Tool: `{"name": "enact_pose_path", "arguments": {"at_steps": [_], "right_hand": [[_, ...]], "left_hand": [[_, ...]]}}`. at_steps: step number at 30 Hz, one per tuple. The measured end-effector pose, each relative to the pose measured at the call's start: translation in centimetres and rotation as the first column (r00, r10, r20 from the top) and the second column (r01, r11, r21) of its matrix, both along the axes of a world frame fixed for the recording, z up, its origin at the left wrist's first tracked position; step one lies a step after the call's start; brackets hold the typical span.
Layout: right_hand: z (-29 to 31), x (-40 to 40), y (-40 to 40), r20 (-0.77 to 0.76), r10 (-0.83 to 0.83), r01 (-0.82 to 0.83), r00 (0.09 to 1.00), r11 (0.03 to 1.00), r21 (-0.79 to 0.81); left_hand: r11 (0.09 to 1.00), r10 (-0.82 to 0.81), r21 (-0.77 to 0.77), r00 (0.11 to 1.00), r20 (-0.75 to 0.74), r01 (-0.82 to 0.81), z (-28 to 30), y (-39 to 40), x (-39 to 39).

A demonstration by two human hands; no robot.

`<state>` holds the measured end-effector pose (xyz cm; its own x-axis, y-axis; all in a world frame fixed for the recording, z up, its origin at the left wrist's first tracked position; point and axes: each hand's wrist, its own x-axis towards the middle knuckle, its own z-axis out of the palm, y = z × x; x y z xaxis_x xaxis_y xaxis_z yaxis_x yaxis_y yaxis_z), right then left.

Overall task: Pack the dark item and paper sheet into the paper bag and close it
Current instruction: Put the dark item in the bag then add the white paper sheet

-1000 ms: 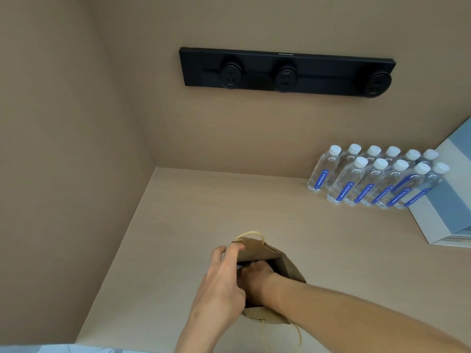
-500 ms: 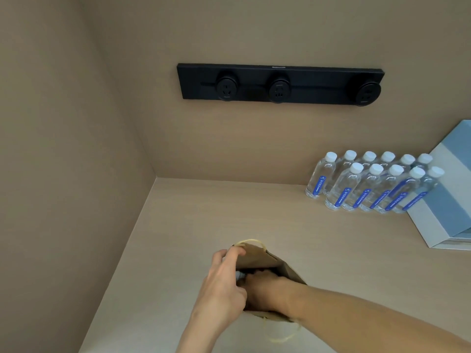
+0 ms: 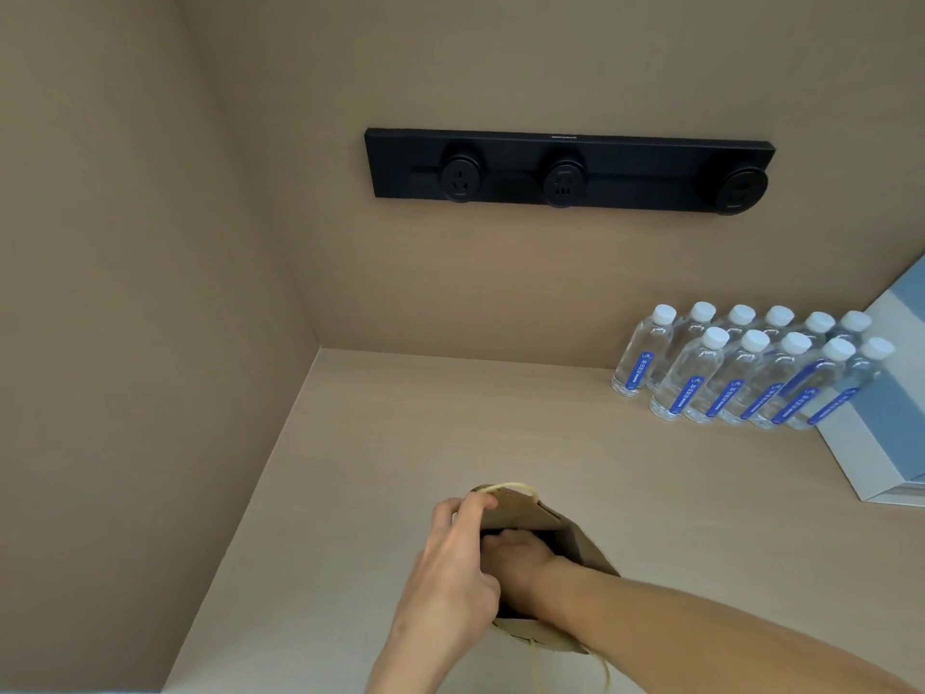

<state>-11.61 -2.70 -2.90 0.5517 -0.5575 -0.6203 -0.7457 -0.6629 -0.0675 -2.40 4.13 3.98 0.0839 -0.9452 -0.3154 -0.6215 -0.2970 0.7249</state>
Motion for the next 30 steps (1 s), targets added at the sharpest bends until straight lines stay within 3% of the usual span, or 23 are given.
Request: {"name": "enact_pose_path", "arguments": {"at_steps": [4, 6, 8, 10, 11, 12, 13, 14, 16, 18, 21, 24, 26, 30], "right_hand": [[4.8, -0.4, -0.2, 0.029, -0.083, 0.083, 0.996, 0.996, -0.013], [8.7, -1.5, -0.8, 0.134, -0.272, 0.271, 0.953, 0.962, 0.028], [12.5, -3.9, -1.5, 0.301, -0.523, 0.482, 0.798, 0.852, 0.205], [15.2, -6.4, -1.8, 0.434, -0.737, 0.564, 0.518, 0.676, 0.475], [16.2, -7.6, -1.6, 0.434, -0.840, 0.527, 0.325, 0.542, 0.654], [17.1, -8.5, -1.3, 0.352, -0.926, 0.410, 0.135, 0.376, 0.831], [17.7, -9.3, -1.0, 0.224, -0.975, 0.216, 0.008, 0.220, 0.951], [18.0, -9.7, -0.7, 0.109, -0.992, 0.031, -0.058, 0.108, 0.994], [18.5, -10.0, 0.0, -0.014, -0.994, -0.196, -0.106, 0.007, 0.981], [18.4, -9.7, 0.6, -0.012, -0.988, -0.288, -0.156, 0.034, 0.957], [18.3, -9.0, 1.6, 0.156, -0.970, -0.136, -0.185, 0.182, 0.974], [18.5, -8.8, 2.1, 0.399, -0.908, 0.036, -0.128, 0.398, 0.917], [18.4, -8.9, 2.5, 0.540, -0.827, 0.116, -0.158, 0.527, 0.842], [17.7, -9.0, 2.7, 0.656, -0.606, 0.251, -0.450, 0.619, 0.744]], "left_hand": [[0.999, 0.022, -0.023, 1.000, -0.005, -0.023, 0.2, -0.6, 0.8], [0.993, 0.064, -0.099, 0.996, -0.066, -0.070, 0.6, -0.8, 1.5], [0.963, 0.137, -0.211, 0.981, -0.139, -0.165, 1.2, -0.8, 2.4], [0.900, 0.259, -0.291, 0.935, -0.242, -0.325, 2.1, -0.7, 3.2], [0.863, 0.317, -0.298, 0.897, -0.308, -0.408, 2.6, -0.7, 3.5], [0.832, 0.358, -0.284, 0.852, -0.382, -0.477, 3.1, -0.7, 3.7], [0.811, 0.380, -0.251, 0.802, -0.461, -0.529, 3.8, -0.6, 3.7], [0.800, 0.387, -0.206, 0.748, -0.539, -0.563, 4.5, -0.6, 3.6], [0.822, 0.373, -0.075, 0.633, -0.678, -0.564, 6.2, -0.5, 2.8], [0.883, 0.321, 0.051, 0.522, -0.791, -0.466, 7.8, -0.6, 1.3], [0.930, 0.185, 0.007, 0.449, -0.874, -0.368, 10.1, -1.1, -0.7], [0.916, 0.068, -0.185, 0.593, -0.803, -0.356, 11.4, -1.6, -2.0], [0.883, 0.050, -0.276, 0.660, -0.750, -0.380, 11.6, -1.7, -1.9], [0.850, 0.053, -0.344, 0.714, -0.698, -0.400, 11.5, -1.7, -1.5]]}}
